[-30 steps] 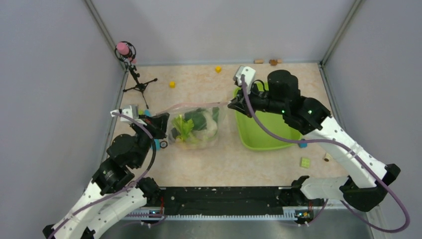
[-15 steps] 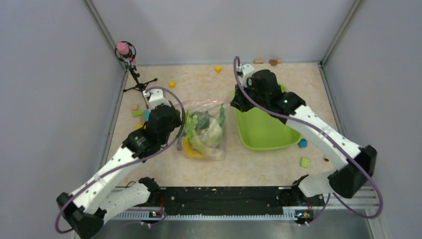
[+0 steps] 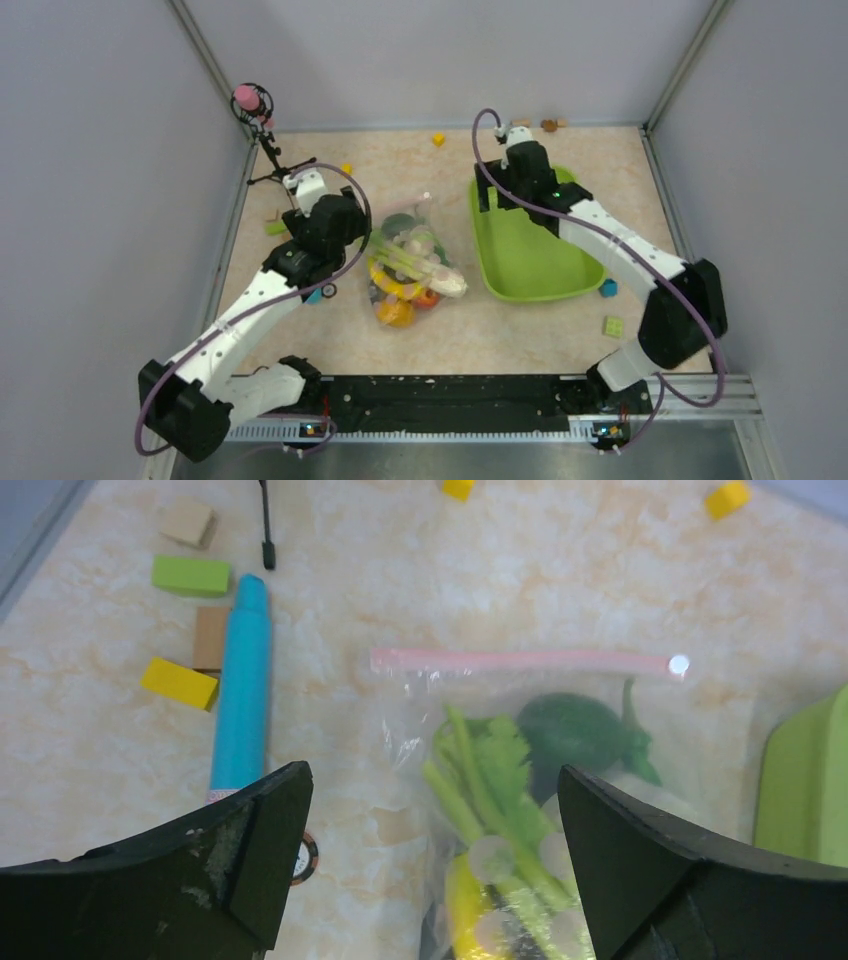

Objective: Place the food in the zip-top bag and seal the zipper
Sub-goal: Place the zipper food storage bag at the center of the board, then reset both arms

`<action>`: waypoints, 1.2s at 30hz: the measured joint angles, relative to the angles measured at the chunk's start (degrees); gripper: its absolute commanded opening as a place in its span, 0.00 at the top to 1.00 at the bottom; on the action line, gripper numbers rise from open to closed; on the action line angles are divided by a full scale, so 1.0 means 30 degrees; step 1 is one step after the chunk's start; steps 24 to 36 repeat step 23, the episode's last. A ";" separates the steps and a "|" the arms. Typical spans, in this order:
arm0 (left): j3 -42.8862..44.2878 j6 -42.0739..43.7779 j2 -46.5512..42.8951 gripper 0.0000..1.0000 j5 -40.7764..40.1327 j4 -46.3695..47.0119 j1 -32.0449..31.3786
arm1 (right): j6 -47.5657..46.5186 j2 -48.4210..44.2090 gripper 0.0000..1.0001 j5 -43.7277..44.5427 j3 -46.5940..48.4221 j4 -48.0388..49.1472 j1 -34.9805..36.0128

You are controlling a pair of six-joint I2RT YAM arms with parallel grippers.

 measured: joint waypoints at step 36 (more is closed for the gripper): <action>-0.2353 -0.1508 -0.7548 0.02 -0.0874 -0.2936 0.0000 | 0.4998 -1.8564 0.01 1.1854 -1.2509 0.0561 0.0029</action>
